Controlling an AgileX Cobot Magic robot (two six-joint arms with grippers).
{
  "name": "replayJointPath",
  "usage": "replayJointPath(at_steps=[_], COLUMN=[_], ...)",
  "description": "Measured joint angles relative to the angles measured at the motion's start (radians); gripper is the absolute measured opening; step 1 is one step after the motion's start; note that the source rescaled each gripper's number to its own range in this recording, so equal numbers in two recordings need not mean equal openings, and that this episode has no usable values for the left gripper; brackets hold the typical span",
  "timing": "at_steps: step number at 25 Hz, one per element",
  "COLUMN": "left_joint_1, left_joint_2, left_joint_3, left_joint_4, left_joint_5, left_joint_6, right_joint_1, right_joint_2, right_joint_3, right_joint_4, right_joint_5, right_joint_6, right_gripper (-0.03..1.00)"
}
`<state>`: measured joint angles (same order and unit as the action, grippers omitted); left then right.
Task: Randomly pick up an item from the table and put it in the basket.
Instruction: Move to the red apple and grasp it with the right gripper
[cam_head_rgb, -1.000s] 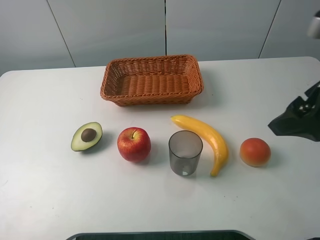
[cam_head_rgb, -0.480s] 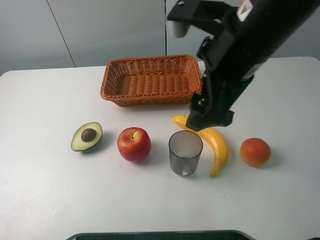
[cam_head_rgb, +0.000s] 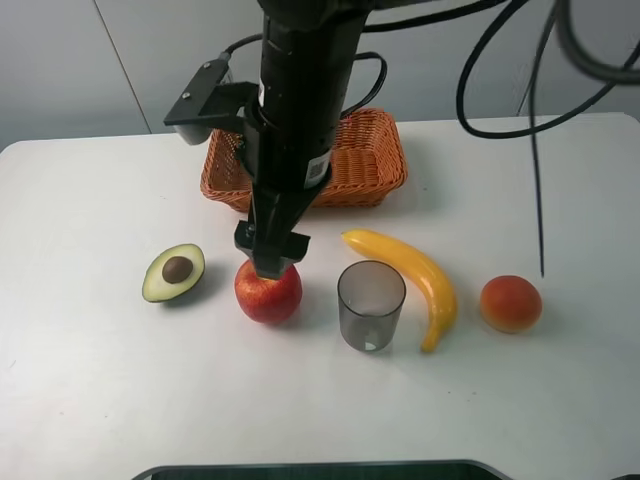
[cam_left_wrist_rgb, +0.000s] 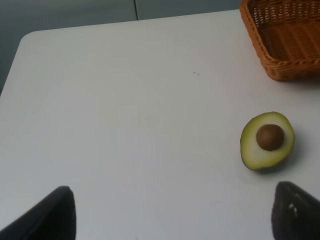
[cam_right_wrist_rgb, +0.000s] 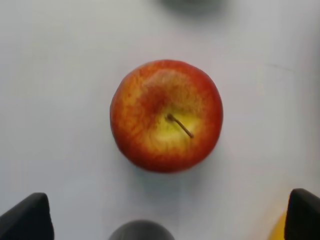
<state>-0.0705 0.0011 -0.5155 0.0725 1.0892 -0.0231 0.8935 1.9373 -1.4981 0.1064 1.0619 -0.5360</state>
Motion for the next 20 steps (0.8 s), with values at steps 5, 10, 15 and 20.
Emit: replayJointPath(at_steps=[5,10,15,20], left_joint_1=[0.000,0.000,0.000,0.000], left_joint_2=[0.000,0.000,0.000,0.000], left_joint_3=[0.000,0.000,0.000,0.000], left_joint_4=[0.000,0.000,0.000,0.000], left_joint_5=[0.000,0.000,0.000,0.000], left_joint_6=[0.000,0.000,0.000,0.000], right_joint_1=[0.006,0.017,0.021,0.028], right_joint_2=[0.083,0.120,0.156,0.177], right_joint_3=[-0.012,-0.013,-0.013,-0.013], right_joint_4=[0.013,0.039,0.041,0.041], right_joint_5=[-0.036,-0.098,-0.117,-0.154], right_joint_6=[0.015,0.050,0.075,0.085], right_gripper=[1.00,1.00,1.00,1.00])
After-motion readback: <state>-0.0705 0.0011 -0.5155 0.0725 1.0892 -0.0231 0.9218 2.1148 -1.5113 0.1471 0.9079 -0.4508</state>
